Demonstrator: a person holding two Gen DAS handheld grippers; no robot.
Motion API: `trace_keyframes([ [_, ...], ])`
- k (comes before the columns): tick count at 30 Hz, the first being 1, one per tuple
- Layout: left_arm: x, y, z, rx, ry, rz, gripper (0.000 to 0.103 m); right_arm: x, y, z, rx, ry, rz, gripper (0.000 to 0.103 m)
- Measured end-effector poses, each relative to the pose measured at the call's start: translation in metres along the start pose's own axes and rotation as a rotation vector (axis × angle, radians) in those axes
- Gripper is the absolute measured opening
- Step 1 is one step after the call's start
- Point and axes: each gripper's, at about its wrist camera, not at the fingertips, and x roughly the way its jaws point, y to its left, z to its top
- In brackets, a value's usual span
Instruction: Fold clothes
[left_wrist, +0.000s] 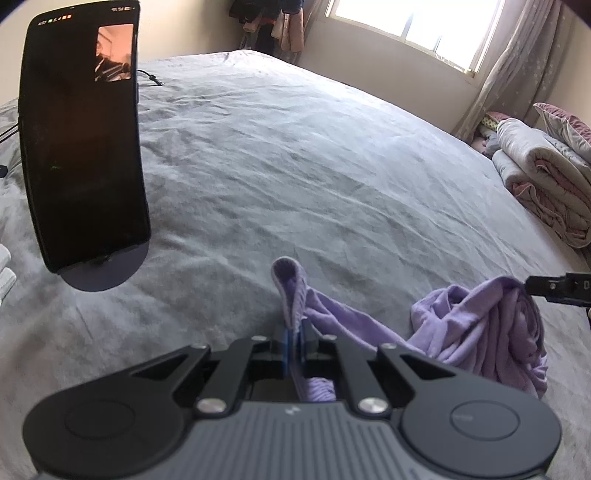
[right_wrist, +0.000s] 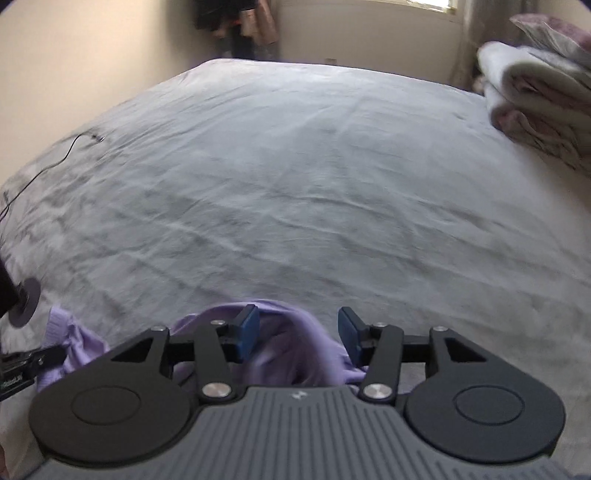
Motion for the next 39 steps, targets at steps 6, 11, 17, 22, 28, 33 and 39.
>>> trace_keyframes([
  [6, 0.0, 0.0, 0.0, -0.009, 0.019, -0.013, 0.006, 0.012, -0.012, -0.019, 0.02, 0.039, 0.0, 0.052],
  [11, 0.0, -0.002, -0.003, 0.006, 0.025, -0.001, 0.006, 0.022, -0.022, -0.035, 0.035, 0.072, 0.001, 0.052],
  [17, 0.003, -0.004, -0.003, 0.023, 0.033, 0.01, 0.006, 0.025, -0.029, -0.049, 0.034, 0.087, 0.0, 0.011],
  [22, 0.004, -0.004, -0.001, 0.051, 0.031, 0.008, 0.006, 0.015, -0.038, -0.055, 0.04, 0.079, -0.043, 0.008],
  [28, 0.004, -0.003, -0.001, 0.041, 0.031, -0.006, 0.006, -0.014, -0.06, -0.073, 0.084, 0.072, -0.107, 0.007],
  [33, -0.003, -0.007, -0.002, 0.047, 0.009, -0.029, 0.006, -0.051, -0.078, -0.096, 0.147, 0.072, -0.141, 0.007],
  [39, -0.006, -0.015, -0.003, 0.059, -0.007, -0.069, 0.006, -0.094, -0.091, -0.126, 0.208, 0.072, -0.15, 0.007],
])
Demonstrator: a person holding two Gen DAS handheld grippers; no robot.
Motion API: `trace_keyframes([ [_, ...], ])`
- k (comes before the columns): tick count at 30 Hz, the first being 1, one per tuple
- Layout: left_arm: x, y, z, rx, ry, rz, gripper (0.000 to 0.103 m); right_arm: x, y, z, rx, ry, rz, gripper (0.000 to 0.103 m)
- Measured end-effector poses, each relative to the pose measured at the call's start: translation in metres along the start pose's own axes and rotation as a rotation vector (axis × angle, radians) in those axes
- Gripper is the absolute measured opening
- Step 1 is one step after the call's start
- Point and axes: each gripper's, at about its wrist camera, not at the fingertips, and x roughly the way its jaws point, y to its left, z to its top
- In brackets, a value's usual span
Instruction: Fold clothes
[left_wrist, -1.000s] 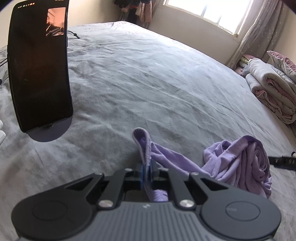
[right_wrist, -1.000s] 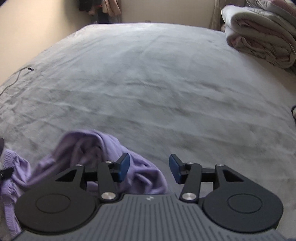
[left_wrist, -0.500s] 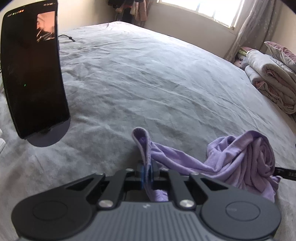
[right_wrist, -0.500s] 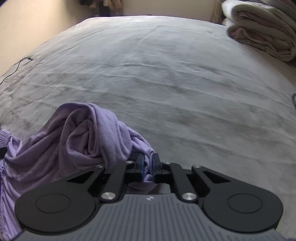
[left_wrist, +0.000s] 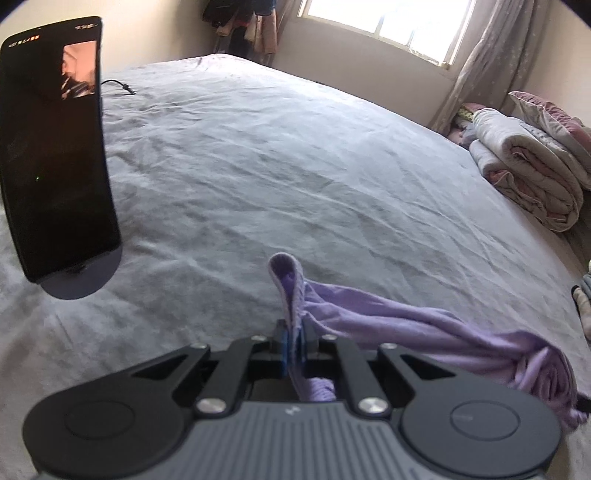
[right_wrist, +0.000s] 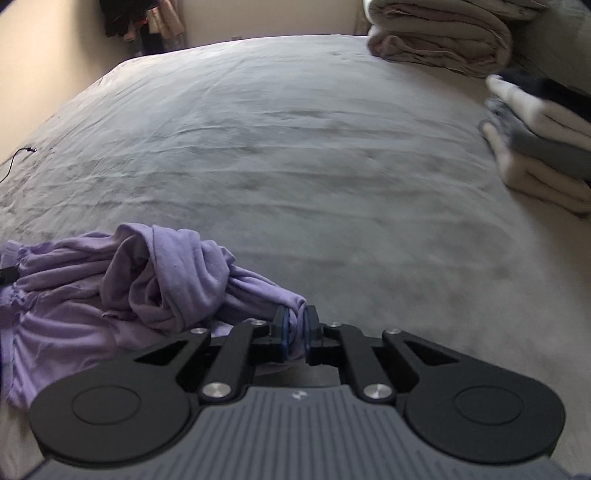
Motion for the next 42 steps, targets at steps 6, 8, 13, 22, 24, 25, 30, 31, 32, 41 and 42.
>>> trace_keyframes([
  [6, 0.0, -0.005, -0.001, -0.007, 0.001, -0.036, 0.006, -0.025, -0.011, -0.025, 0.039, 0.039, -0.006, 0.007],
  [8, 0.0, -0.007, 0.0, -0.01, 0.002, -0.048, 0.006, -0.035, -0.011, -0.033, 0.041, 0.048, 0.003, 0.007],
  [13, 0.005, -0.008, 0.0, -0.027, 0.021, -0.063, 0.006, -0.037, -0.006, -0.05, 0.012, 0.104, 0.045, 0.009],
  [22, 0.013, -0.006, 0.0, -0.063, 0.053, -0.059, 0.006, -0.027, 0.005, -0.02, -0.022, 0.029, 0.07, 0.037],
  [24, 0.014, -0.008, 0.0, -0.063, 0.058, -0.053, 0.006, -0.019, 0.011, -0.01, -0.034, 0.019, 0.079, 0.037],
  [25, 0.015, -0.008, 0.0, -0.061, 0.059, -0.051, 0.006, -0.014, 0.015, -0.005, -0.038, 0.02, 0.089, 0.037],
  [30, 0.017, -0.012, 0.0, -0.05, 0.063, -0.044, 0.006, 0.012, 0.042, 0.013, -0.078, 0.027, 0.138, 0.037],
  [31, 0.017, -0.013, 0.001, -0.047, 0.063, -0.043, 0.006, 0.017, 0.049, 0.017, -0.09, 0.027, 0.144, 0.037],
  [32, 0.018, -0.013, 0.001, -0.044, 0.063, -0.042, 0.006, 0.022, 0.055, 0.019, -0.102, 0.027, 0.151, 0.037],
  [41, 0.024, -0.017, 0.002, -0.026, 0.079, -0.025, 0.006, 0.063, 0.104, 0.036, -0.15, 0.051, 0.215, 0.039],
  [42, 0.024, -0.018, 0.002, -0.024, 0.079, -0.024, 0.006, 0.067, 0.109, 0.036, -0.158, 0.053, 0.218, 0.039],
])
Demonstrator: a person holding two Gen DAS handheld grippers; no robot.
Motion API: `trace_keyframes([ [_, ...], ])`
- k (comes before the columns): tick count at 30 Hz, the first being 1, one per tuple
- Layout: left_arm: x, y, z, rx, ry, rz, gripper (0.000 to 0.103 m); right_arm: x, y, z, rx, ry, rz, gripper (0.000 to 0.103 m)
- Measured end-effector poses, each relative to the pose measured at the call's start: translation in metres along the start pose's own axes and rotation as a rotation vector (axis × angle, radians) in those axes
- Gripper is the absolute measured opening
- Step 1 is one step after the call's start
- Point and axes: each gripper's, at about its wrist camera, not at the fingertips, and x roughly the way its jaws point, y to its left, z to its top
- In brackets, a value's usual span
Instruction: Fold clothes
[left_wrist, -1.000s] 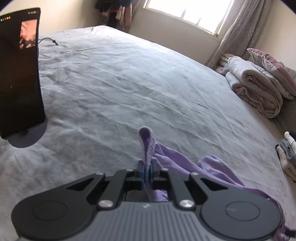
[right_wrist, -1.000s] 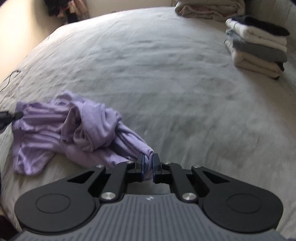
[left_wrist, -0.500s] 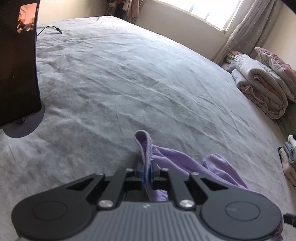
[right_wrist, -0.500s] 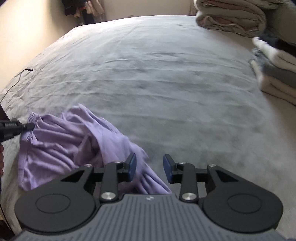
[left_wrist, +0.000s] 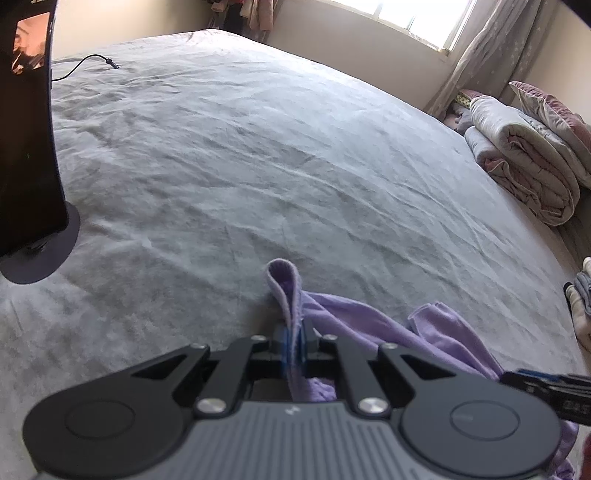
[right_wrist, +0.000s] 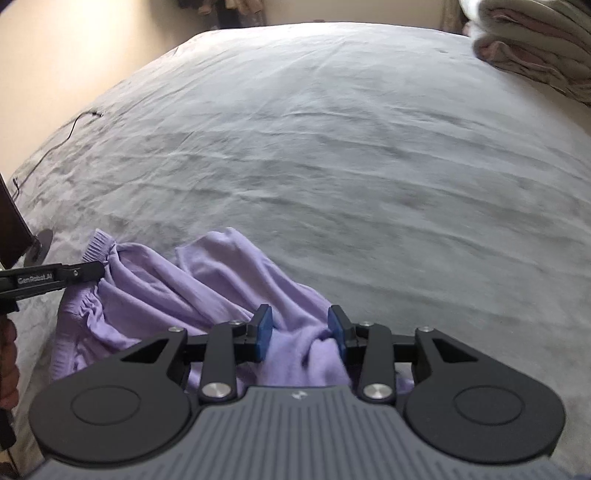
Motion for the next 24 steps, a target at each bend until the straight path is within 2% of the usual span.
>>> trace_keyframes([
  [5, 0.003, -0.003, 0.0, 0.009, 0.003, 0.005, 0.006, 0.021, 0.019, 0.005, -0.046, 0.007, 0.004, 0.037],
  [7, 0.004, -0.004, 0.0, 0.012, 0.004, 0.007, 0.006, 0.024, 0.022, 0.005, -0.071, -0.002, -0.016, 0.026],
  [8, 0.004, -0.005, 0.0, 0.013, 0.003, 0.008, 0.006, 0.025, 0.024, 0.005, -0.083, -0.006, -0.026, 0.013],
  [9, 0.004, -0.005, 0.0, 0.015, 0.003, 0.01, 0.006, 0.026, 0.026, 0.005, -0.095, -0.01, -0.036, 0.006],
  [14, 0.004, -0.003, -0.001, 0.016, 0.002, 0.008, 0.006, 0.014, 0.007, 0.005, -0.054, -0.025, -0.075, 0.004],
  [24, 0.003, -0.007, -0.004, 0.033, -0.012, 0.028, 0.006, -0.037, -0.069, -0.021, 0.049, -0.033, -0.211, 0.004],
])
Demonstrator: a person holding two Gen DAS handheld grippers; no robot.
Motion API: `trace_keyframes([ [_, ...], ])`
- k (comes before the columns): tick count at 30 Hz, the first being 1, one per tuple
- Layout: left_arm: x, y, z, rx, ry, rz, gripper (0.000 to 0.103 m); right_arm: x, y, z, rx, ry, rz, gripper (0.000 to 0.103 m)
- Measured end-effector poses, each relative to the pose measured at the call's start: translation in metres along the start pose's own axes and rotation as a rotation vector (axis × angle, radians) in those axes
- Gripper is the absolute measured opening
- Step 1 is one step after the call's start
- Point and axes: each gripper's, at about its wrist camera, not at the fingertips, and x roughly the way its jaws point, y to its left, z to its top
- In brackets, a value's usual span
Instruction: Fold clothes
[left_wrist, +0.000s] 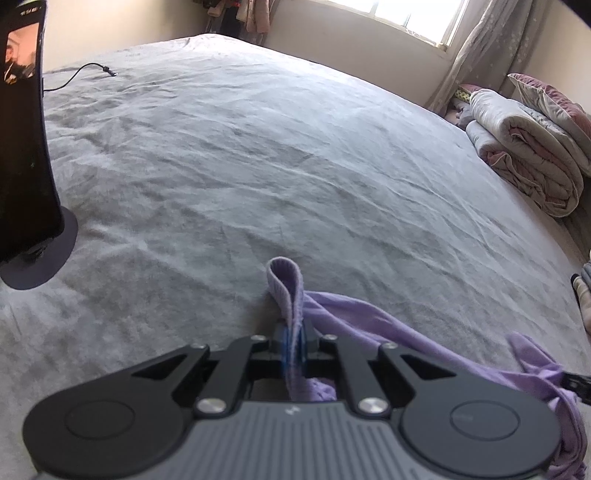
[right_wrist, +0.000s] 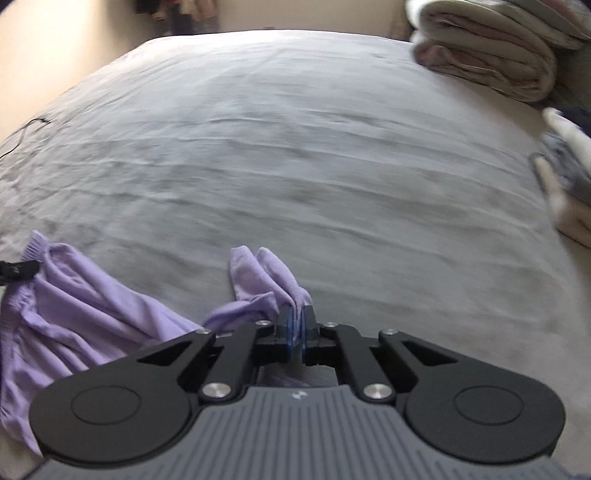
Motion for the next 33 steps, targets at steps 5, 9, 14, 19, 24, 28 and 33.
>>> trace_keyframes([
  [5, -0.001, 0.001, -0.001, 0.001, -0.003, 0.001, 0.006, -0.02, -0.047, -0.022, 0.055, 0.004, -0.071, 0.004],
  [9, -0.002, 0.003, -0.001, -0.011, -0.001, -0.006, 0.006, -0.036, -0.078, -0.041, 0.102, 0.021, -0.134, 0.004],
  [14, -0.001, 0.005, 0.0, -0.026, 0.002, -0.013, 0.006, -0.049, -0.109, -0.061, 0.146, 0.059, -0.2, 0.004],
  [19, -0.001, 0.004, 0.0, -0.026, 0.002, -0.007, 0.006, -0.058, -0.125, -0.073, 0.181, 0.08, -0.211, 0.004],
  [24, -0.001, 0.002, -0.001, -0.031, 0.001, -0.003, 0.006, -0.068, -0.116, -0.067, 0.183, 0.058, -0.177, 0.016],
  [28, -0.001, 0.003, 0.001, -0.044, 0.004, -0.013, 0.006, -0.073, -0.099, -0.052, 0.169, 0.025, -0.104, 0.017],
  [33, 0.002, 0.008, 0.002, -0.059, 0.012, -0.03, 0.006, -0.066, -0.062, -0.031, 0.147, 0.001, 0.026, 0.028],
])
